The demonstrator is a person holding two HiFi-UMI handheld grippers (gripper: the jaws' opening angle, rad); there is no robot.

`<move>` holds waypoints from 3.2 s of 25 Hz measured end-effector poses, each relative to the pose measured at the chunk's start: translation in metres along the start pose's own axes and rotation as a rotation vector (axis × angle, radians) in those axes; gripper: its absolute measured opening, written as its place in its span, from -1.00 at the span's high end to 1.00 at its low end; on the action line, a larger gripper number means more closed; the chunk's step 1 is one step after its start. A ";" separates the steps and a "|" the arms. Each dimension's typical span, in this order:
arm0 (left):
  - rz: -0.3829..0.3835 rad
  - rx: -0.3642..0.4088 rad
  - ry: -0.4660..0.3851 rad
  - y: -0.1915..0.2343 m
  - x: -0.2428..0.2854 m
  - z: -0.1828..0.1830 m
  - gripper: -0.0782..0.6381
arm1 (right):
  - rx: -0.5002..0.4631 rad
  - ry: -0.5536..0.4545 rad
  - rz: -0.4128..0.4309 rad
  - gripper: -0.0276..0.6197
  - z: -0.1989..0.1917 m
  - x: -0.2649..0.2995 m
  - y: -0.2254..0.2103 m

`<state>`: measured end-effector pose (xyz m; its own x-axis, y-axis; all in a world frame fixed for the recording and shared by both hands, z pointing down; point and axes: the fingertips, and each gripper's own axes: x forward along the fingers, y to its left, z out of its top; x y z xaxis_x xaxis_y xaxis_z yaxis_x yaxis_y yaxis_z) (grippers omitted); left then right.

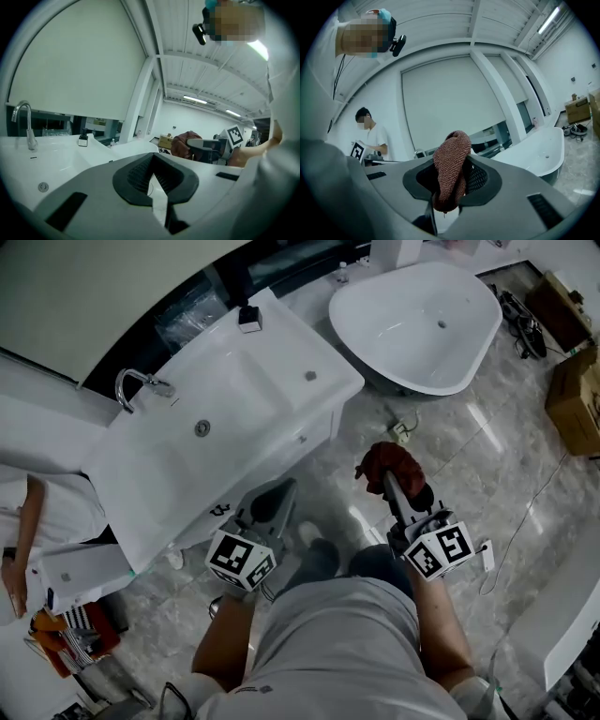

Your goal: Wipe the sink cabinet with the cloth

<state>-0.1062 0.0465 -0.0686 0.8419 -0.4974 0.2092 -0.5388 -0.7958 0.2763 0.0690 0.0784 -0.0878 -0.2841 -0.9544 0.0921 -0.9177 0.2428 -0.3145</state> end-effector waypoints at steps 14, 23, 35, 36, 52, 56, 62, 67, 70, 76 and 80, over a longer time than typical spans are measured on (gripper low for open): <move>0.121 -0.010 0.021 0.010 0.062 0.001 0.75 | 0.037 0.105 0.121 0.60 -0.008 0.060 -0.055; 0.137 -0.050 0.053 0.019 0.125 -0.072 0.75 | 0.018 0.144 0.124 0.60 -0.085 0.104 -0.127; 0.156 -0.029 0.114 0.096 0.198 -0.289 0.75 | -0.091 0.236 0.187 0.60 -0.340 0.183 -0.217; 0.159 -0.020 0.112 0.103 0.203 -0.302 0.75 | -0.090 0.237 0.190 0.60 -0.358 0.190 -0.223; 0.202 -0.001 0.059 0.182 0.244 -0.445 0.75 | -0.306 0.323 0.288 0.60 -0.544 0.273 -0.269; 0.232 -0.011 0.041 0.195 0.230 -0.451 0.75 | -0.316 0.310 0.280 0.60 -0.549 0.283 -0.272; 0.245 -0.022 0.041 0.213 0.214 -0.452 0.75 | -0.325 0.343 0.236 0.60 -0.554 0.289 -0.276; 0.250 -0.013 0.045 0.222 0.206 -0.452 0.75 | -0.319 0.374 0.208 0.60 -0.567 0.296 -0.282; 0.255 -0.004 0.056 0.224 0.201 -0.457 0.75 | -0.321 0.413 0.184 0.60 -0.584 0.298 -0.289; 0.285 -0.017 0.071 0.230 0.185 -0.466 0.75 | -0.324 0.523 0.137 0.60 -0.635 0.303 -0.308; 0.316 -0.016 0.076 0.234 0.174 -0.469 0.75 | -0.308 0.583 0.110 0.60 -0.675 0.307 -0.323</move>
<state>-0.0994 -0.0648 0.4725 0.6285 -0.6914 0.3563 -0.7742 -0.6001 0.2010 0.0909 -0.1762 0.6797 -0.4051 -0.6922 0.5973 -0.8875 0.4546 -0.0751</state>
